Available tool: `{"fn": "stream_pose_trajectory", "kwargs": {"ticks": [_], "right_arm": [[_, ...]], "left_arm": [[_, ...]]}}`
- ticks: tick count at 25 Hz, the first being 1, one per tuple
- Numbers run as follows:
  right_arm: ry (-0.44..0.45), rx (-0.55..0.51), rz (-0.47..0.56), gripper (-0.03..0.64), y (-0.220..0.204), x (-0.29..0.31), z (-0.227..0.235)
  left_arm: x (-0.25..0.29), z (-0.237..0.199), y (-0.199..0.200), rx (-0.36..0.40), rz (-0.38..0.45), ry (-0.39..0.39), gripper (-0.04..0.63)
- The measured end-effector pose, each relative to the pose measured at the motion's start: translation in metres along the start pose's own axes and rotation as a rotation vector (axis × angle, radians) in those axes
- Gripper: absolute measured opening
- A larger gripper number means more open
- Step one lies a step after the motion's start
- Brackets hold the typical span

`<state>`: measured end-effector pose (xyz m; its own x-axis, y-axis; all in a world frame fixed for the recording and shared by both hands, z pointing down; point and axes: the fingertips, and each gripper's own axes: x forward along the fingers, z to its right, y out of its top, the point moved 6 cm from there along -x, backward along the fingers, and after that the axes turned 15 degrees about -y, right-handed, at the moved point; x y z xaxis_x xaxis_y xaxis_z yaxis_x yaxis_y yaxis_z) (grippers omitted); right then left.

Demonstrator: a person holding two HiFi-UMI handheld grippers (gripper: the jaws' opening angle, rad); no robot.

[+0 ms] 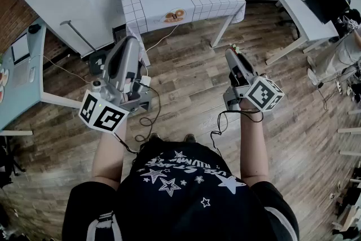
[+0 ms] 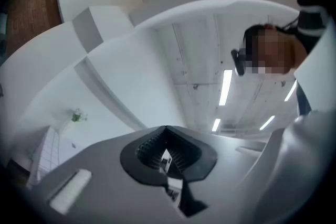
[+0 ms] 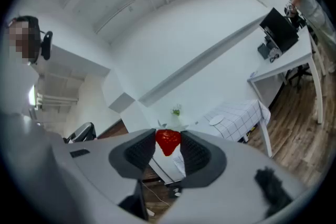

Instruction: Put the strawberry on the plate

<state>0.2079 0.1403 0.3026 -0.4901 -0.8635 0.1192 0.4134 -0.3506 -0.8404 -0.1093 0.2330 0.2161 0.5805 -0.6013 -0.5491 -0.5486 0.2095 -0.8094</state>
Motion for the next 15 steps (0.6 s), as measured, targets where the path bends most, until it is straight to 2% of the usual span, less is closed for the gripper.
{"fn": "stream_pose_trajectory", "kwargs": {"ticks": [4,7,10,15], "right_arm": [[-0.077,-0.096,-0.020,0.156,-0.036,0.026,-0.039],[-0.124,-0.136,-0.040,0.156,-0.061,0.035,-0.059],[-0.168,-0.151,-0.056,0.157,-0.079,0.035,-0.072],[-0.212,-0.185,-0.071,0.156,-0.099,0.034,-0.086]], "left_arm": [[-0.019,-0.044,-0.049,0.075,-0.340,0.126,0.008],[-0.031,-0.065,-0.077,0.119,-0.529,0.204,0.008],[-0.040,-0.072,-0.092,0.113,-0.626,0.215,0.008],[-0.059,-0.076,-0.102,0.127,-0.708,0.187,0.008]]}}
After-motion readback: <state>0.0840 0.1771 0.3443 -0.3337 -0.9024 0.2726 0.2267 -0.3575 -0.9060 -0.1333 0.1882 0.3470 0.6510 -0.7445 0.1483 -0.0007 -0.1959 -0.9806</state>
